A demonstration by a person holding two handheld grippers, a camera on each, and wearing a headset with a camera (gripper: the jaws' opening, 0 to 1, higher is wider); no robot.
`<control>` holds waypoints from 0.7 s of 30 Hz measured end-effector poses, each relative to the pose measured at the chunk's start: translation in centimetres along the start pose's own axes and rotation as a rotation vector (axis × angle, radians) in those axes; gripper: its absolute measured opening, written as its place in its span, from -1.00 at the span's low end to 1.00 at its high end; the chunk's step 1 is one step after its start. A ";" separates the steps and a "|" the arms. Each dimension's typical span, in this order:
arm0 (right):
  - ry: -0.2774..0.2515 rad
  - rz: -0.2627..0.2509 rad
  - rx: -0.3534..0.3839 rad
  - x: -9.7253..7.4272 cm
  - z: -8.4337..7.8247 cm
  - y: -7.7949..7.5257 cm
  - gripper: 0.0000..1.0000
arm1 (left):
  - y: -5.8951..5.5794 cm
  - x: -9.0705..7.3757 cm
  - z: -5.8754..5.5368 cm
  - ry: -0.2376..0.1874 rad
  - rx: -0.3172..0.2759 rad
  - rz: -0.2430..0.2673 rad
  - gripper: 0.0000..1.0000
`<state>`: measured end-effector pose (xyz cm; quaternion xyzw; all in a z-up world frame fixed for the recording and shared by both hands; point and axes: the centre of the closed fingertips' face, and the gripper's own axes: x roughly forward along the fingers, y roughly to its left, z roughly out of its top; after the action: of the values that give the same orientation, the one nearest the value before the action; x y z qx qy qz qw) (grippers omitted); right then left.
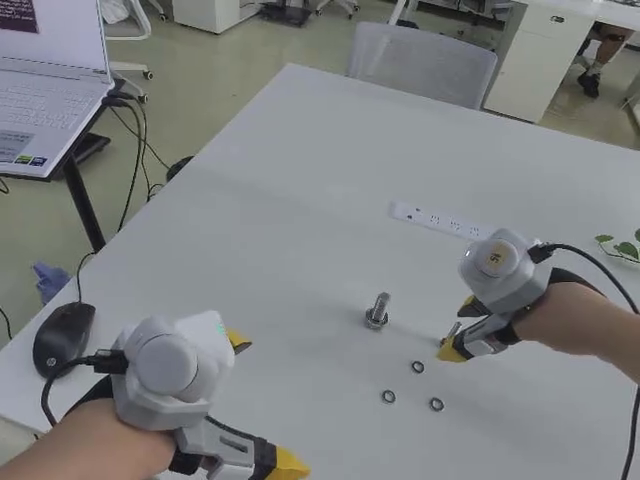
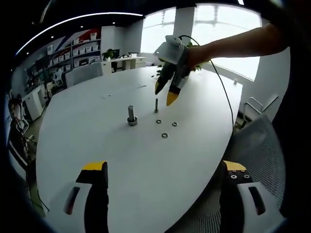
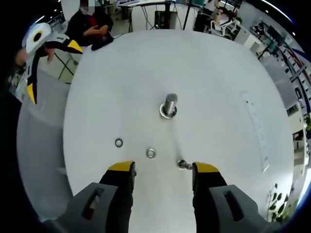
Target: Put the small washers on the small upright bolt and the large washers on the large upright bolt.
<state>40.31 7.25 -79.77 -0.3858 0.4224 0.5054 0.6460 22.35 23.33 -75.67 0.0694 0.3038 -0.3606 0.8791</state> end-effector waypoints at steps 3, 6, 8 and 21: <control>-0.006 0.000 0.006 -0.1 0.0 0.6 -0.02 | 0.6 0.1 0.3 -0.012 -0.014 0.009 0.98; -0.007 0.003 0.006 -0.3 -0.3 1.5 -0.02 | 1.2 0.1 0.3 -0.016 -0.020 0.019 0.97; -0.006 0.006 0.005 -0.4 -0.5 1.9 -0.02 | 1.2 0.2 0.4 -0.024 -0.021 0.021 0.97; -0.010 0.039 0.026 -0.3 -2.1 5.5 -0.01 | 1.8 0.4 0.1 -0.013 -0.057 0.041 0.96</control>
<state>34.59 6.25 -80.58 -0.3663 0.4330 0.5142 0.6433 23.84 24.35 -75.99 0.0481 0.3069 -0.3339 0.8900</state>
